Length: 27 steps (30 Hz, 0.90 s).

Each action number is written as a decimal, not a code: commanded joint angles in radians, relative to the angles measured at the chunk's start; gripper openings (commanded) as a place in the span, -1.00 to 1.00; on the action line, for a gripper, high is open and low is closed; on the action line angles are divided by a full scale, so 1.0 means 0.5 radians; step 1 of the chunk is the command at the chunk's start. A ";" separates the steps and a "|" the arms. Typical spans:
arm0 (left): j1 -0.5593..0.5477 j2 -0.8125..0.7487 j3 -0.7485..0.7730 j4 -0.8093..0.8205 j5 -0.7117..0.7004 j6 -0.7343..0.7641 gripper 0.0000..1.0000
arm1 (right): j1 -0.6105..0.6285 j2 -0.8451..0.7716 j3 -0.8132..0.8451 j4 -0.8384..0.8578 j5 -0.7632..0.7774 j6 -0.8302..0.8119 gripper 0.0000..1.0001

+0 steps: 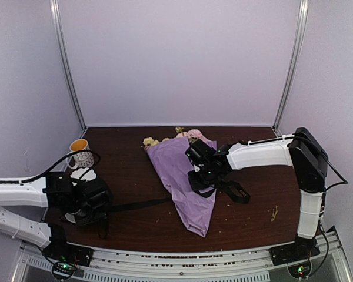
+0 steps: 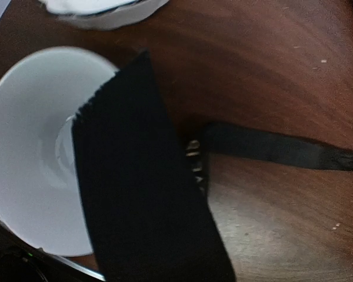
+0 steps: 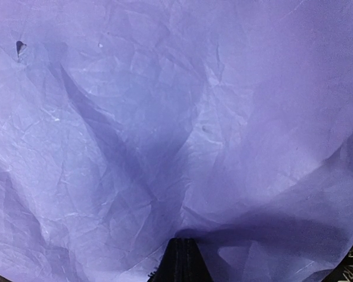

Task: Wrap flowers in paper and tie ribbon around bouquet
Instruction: Pick up the left side of the ribbon at the center of the board, then place the left side of the ribbon on the folded wrapping paper.

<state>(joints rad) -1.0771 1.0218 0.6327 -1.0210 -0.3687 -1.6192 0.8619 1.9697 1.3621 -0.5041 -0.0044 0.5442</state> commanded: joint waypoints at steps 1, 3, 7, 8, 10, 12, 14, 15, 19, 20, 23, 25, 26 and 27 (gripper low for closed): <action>-0.015 0.068 0.254 0.072 -0.258 0.463 -1.00 | -0.034 -0.056 0.028 -0.016 -0.038 -0.048 -1.00; -0.015 0.045 0.314 0.217 -0.317 0.632 -1.00 | -0.047 -0.079 0.046 -0.027 -0.049 -0.071 -1.00; 0.078 -0.048 0.354 0.608 -0.337 1.108 -1.00 | -0.121 -0.128 0.112 -0.030 -0.158 -0.112 -1.00; 0.143 -0.061 0.362 0.731 -0.304 1.215 -1.00 | -0.158 -0.138 0.134 -0.027 -0.204 -0.115 -1.00; 0.326 -0.046 0.410 0.939 -0.201 1.429 -1.00 | -0.216 -0.154 0.205 -0.020 -0.238 -0.141 -1.00; 0.442 0.027 0.488 1.190 -0.091 1.652 -1.00 | -0.258 -0.162 0.314 -0.001 -0.238 -0.192 -1.00; 0.466 0.164 0.656 1.356 -0.049 1.893 -1.00 | -0.286 -0.146 0.418 0.030 -0.284 -0.217 -1.00; 0.467 0.251 0.739 1.424 -0.020 1.999 -1.00 | -0.289 -0.129 0.475 0.053 -0.321 -0.216 -1.00; 0.467 0.598 0.993 1.772 0.330 2.242 -1.00 | -0.287 0.045 0.684 0.151 -0.530 -0.108 -1.00; 0.467 0.655 1.028 1.880 0.477 2.284 -1.00 | -0.286 0.097 0.741 0.159 -0.587 -0.070 -1.00; 0.467 0.805 1.132 2.076 0.820 2.335 -1.00 | -0.264 0.188 0.823 0.253 -0.698 0.047 -1.00; 0.467 0.888 1.163 2.133 0.946 2.332 -1.00 | -0.245 0.201 0.853 0.370 -0.724 0.111 -1.00; 0.467 0.915 1.150 2.176 1.004 2.331 -1.00 | -0.237 0.211 0.878 0.401 -0.746 0.133 -1.00; 0.465 0.931 1.123 2.241 1.053 2.325 -1.00 | -0.233 0.227 0.915 0.418 -0.769 0.156 -1.00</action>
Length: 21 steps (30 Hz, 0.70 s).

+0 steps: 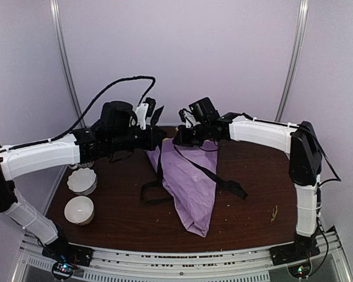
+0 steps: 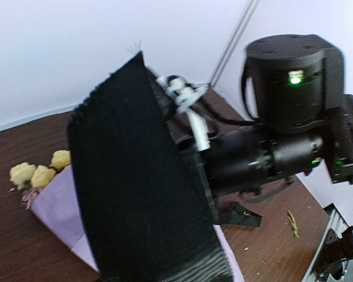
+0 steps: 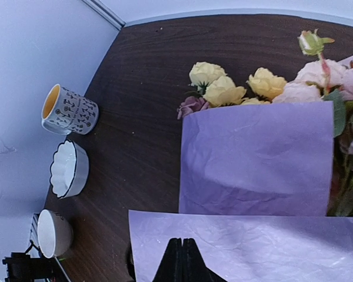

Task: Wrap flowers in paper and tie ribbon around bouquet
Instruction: Place the left side of the ribbon on the folded wrapping paper.

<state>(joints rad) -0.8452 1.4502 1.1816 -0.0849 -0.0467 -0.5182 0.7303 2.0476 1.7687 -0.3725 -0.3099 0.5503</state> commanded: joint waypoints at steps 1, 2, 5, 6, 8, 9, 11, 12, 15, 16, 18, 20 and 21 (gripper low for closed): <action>0.003 0.082 -0.017 0.436 0.453 0.132 -1.00 | 0.031 0.079 0.136 0.170 -0.186 0.163 -1.00; 0.003 0.084 -0.060 0.491 0.470 0.155 -1.00 | 0.030 0.088 0.165 0.173 -0.199 0.179 -1.00; 0.003 0.108 -0.119 0.526 0.434 0.235 -1.00 | 0.035 0.076 0.211 0.171 -0.190 0.186 -1.00; 0.003 0.130 -0.115 0.509 0.440 0.249 -1.00 | 0.037 0.070 0.221 0.169 -0.182 0.185 -1.00; 0.003 0.181 -0.100 0.513 0.495 0.263 -1.00 | 0.042 0.077 0.242 0.161 -0.182 0.183 -1.00; 0.003 0.206 -0.095 0.526 0.506 0.258 -1.00 | 0.046 0.085 0.245 0.147 -0.188 0.177 -1.00; 0.003 0.240 -0.087 0.543 0.493 0.245 -1.00 | 0.047 0.098 0.239 0.093 -0.181 0.155 -0.76; 0.003 0.259 -0.082 0.555 0.489 0.245 -1.00 | 0.045 0.099 0.237 0.059 -0.164 0.141 -0.51; 0.006 0.296 -0.085 0.586 0.483 0.239 -1.00 | 0.029 0.059 0.229 -0.027 -0.129 0.104 0.07; 0.006 0.306 -0.087 0.593 0.483 0.236 -1.00 | 0.015 0.031 0.226 -0.045 -0.116 0.098 0.19; 0.009 0.331 -0.098 0.606 0.485 0.227 -1.00 | -0.024 -0.039 0.187 -0.051 -0.098 0.097 0.56; 0.012 0.352 -0.109 0.621 0.490 0.218 -1.00 | -0.061 -0.124 0.140 -0.041 -0.067 0.112 0.60; 0.015 0.366 -0.109 0.625 0.489 0.215 -1.00 | -0.075 -0.165 0.125 -0.046 -0.052 0.114 0.60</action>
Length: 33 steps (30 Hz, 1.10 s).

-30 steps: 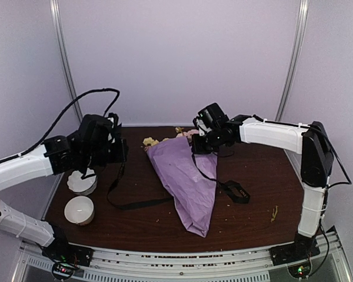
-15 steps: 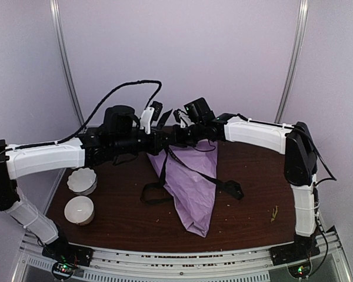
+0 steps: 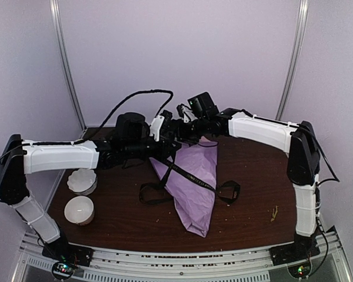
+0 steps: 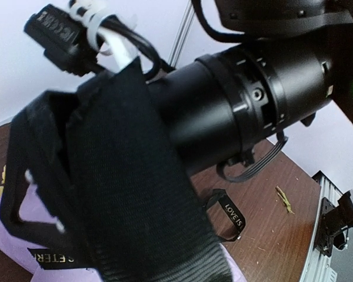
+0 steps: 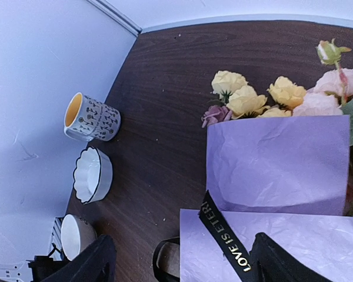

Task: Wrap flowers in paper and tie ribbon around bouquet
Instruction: Place the left side of the ribbon on the folded wrapping paper.

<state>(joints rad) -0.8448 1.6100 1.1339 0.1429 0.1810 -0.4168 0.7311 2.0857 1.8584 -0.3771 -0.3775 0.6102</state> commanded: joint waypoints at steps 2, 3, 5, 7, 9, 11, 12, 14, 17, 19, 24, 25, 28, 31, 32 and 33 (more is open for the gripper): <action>0.014 0.069 -0.011 0.171 0.029 0.010 -1.00 | -0.107 -0.327 -0.080 -0.050 0.099 -0.018 0.58; 0.014 0.082 -0.006 0.166 0.024 0.013 -1.00 | -0.120 -0.369 -0.101 -0.052 0.097 -0.033 0.56; 0.016 0.105 0.013 0.143 0.012 0.032 -1.00 | -0.151 -0.481 -0.216 -0.022 0.067 -0.065 0.49; 0.019 0.123 0.020 0.151 0.020 0.041 -1.00 | -0.190 -0.640 -0.470 0.127 -0.060 -0.077 0.33; 0.023 0.141 0.028 0.161 0.035 0.048 -1.00 | -0.213 -0.807 -0.727 0.357 -0.224 -0.077 0.19; 0.026 0.163 0.042 0.157 0.049 0.054 -1.00 | -0.206 -0.928 -0.935 0.582 -0.386 -0.069 0.25; 0.027 0.173 0.055 0.149 0.054 0.060 -1.00 | -0.195 -0.959 -1.010 0.681 -0.463 -0.046 0.36; 0.027 0.187 0.063 0.148 0.077 0.071 -1.00 | -0.168 -0.953 -1.061 0.752 -0.525 0.007 0.51; 0.027 0.202 0.073 0.130 0.082 0.083 -1.00 | -0.138 -0.847 -1.034 0.798 -0.547 0.105 0.59; 0.027 0.201 0.072 0.121 0.090 0.088 -1.00 | -0.115 -0.756 -0.952 0.779 -0.561 0.149 0.60; 0.025 0.192 0.058 0.113 0.086 0.099 -1.00 | -0.061 -0.583 -0.770 0.756 -0.636 0.179 0.19; 0.027 0.192 0.055 0.110 0.087 0.102 -1.00 | -0.053 -0.556 -0.738 0.748 -0.655 0.181 0.01; 0.026 0.192 0.059 0.082 0.104 0.130 -1.00 | -0.058 -0.540 -0.756 0.796 -0.657 0.217 -0.66; 0.027 0.189 0.065 0.038 0.130 0.164 -0.99 | -0.097 -0.608 -0.863 0.831 -0.558 0.228 -1.00; 0.026 0.184 0.070 0.019 0.138 0.174 -0.74 | -0.118 -0.630 -0.894 0.829 -0.519 0.224 -1.00; 0.027 0.181 0.076 -0.003 0.143 0.185 -0.47 | -0.141 -0.654 -0.926 0.813 -0.490 0.216 -1.00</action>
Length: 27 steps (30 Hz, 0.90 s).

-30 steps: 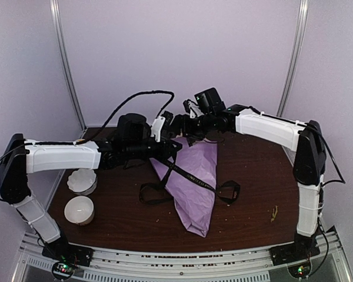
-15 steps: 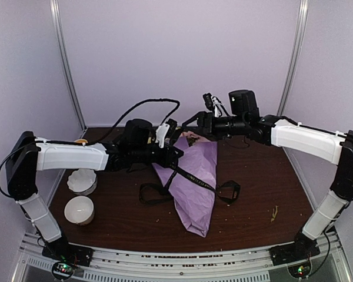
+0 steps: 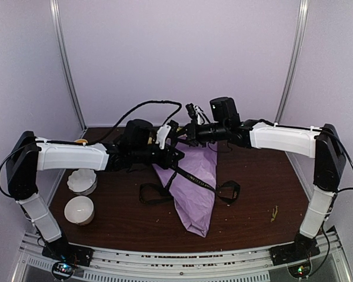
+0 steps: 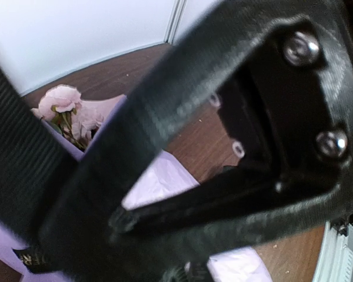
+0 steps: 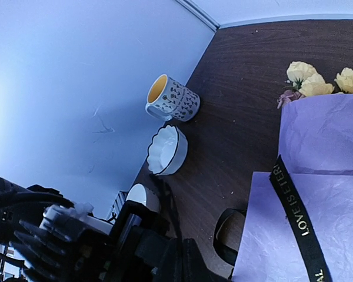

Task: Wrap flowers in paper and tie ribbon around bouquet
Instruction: Place the left side of the ribbon on the folded wrapping paper.

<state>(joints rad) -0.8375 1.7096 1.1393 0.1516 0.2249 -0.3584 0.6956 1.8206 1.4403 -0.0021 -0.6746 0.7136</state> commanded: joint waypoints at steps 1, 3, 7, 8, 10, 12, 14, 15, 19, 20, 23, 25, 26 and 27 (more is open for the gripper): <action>0.012 -0.022 0.079 -0.052 0.056 0.088 -0.28 | -0.106 -0.150 -0.122 0.039 0.140 -0.003 -1.00; 0.011 -0.023 0.118 -0.139 0.062 0.156 -0.05 | -0.163 -0.217 -0.192 -0.010 0.224 -0.047 -1.00; 0.011 0.059 0.302 -0.456 0.045 0.406 0.14 | -0.269 -0.307 -0.267 -0.211 0.361 -0.171 -1.00; 0.009 0.111 0.394 -0.596 0.026 0.491 0.15 | -0.290 -0.321 -0.290 -0.245 0.395 -0.193 -1.00; -0.006 0.209 0.547 -0.813 -0.045 0.649 0.19 | -0.327 -0.331 -0.344 -0.282 0.456 -0.221 -1.00; -0.039 0.274 0.614 -0.906 -0.132 0.835 0.26 | -0.348 -0.311 -0.378 -0.302 0.474 -0.246 -1.00; -0.079 0.321 0.624 -0.921 -0.205 1.026 0.36 | -0.359 -0.265 -0.379 -0.306 0.476 -0.259 -1.00; -0.103 0.337 0.624 -0.923 -0.234 1.131 0.39 | -0.362 -0.237 -0.367 -0.312 0.474 -0.265 -1.00; -0.160 0.416 0.636 -0.927 -0.282 1.453 0.45 | -0.365 -0.155 -0.313 -0.358 0.472 -0.330 -1.00; -0.165 0.443 0.649 -0.929 -0.293 1.501 0.45 | -0.366 -0.141 -0.317 -0.349 0.468 -0.332 -1.00; -0.165 0.540 0.706 -0.939 -0.384 1.604 0.43 | -0.370 -0.088 -0.315 -0.314 0.416 -0.329 -1.00; -0.163 0.609 0.785 -0.999 -0.454 1.661 0.37 | -0.370 -0.040 -0.287 -0.337 0.385 -0.340 -1.00; -0.164 0.636 0.813 -1.020 -0.494 1.675 0.32 | -0.370 -0.017 -0.261 -0.382 0.378 -0.359 -1.00; -0.164 0.653 0.833 -1.025 -0.519 1.693 0.27 | -0.368 0.003 -0.237 -0.433 0.372 -0.384 -1.00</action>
<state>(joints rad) -0.9295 2.0029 1.4837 -0.3408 0.0536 0.3798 0.5156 1.7836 1.2709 -0.1707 -0.4721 0.5652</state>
